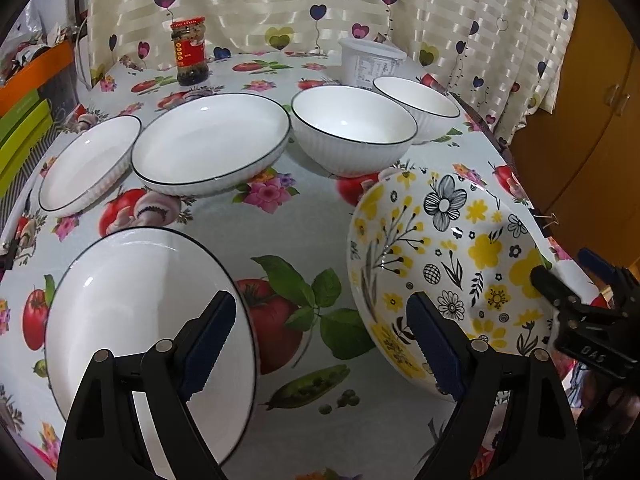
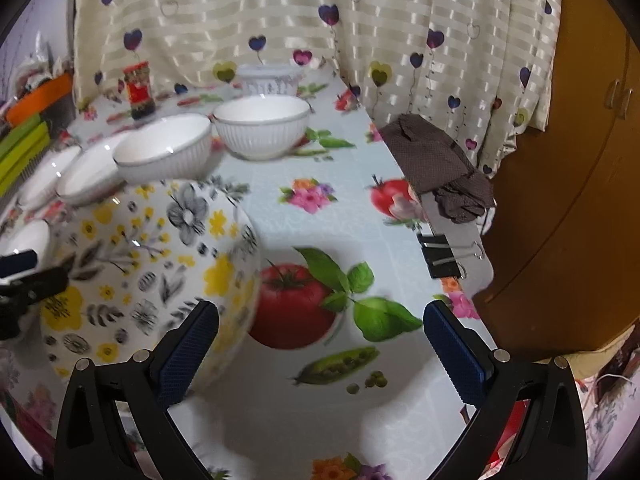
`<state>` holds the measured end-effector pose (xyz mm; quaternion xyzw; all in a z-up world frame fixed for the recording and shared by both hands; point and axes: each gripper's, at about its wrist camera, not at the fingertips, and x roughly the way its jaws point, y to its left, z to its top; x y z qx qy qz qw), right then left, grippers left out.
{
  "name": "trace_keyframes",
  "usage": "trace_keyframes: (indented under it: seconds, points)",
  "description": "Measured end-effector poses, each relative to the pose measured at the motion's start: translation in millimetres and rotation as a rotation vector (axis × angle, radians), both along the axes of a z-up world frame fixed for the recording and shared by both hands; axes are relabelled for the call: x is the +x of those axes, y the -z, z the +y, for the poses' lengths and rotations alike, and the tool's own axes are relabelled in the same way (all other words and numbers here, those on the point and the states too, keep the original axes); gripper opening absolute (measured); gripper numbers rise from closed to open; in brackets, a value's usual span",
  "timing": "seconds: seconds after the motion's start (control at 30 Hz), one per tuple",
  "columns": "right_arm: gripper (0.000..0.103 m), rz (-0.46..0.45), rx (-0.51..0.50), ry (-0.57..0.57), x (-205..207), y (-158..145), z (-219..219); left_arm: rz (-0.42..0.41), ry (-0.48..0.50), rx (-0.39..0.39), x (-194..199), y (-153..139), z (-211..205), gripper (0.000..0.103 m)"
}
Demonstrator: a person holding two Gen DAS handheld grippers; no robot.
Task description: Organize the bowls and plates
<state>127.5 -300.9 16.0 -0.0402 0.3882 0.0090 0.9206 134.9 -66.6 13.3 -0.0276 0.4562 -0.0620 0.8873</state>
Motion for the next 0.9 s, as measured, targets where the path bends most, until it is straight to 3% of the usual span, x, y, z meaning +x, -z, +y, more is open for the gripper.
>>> trace_keyframes:
  seconds: [0.2,0.53,0.7,0.9]
  points:
    - [0.103,-0.071,0.043,-0.060,8,-28,23,-0.026,-0.054,0.001,3,-12,28,0.088]
    - [0.103,-0.128,0.072,-0.210,45,-58,108,-0.090,-0.213,0.038,13,-33,116,0.088]
    - [0.102,-0.122,0.095,-0.286,67,-67,144,-0.102,-0.286,0.032,22,-39,166,0.088]
    - [0.095,-0.086,0.127,-0.355,99,-74,187,-0.095,-0.350,0.077,30,-38,209,0.088]
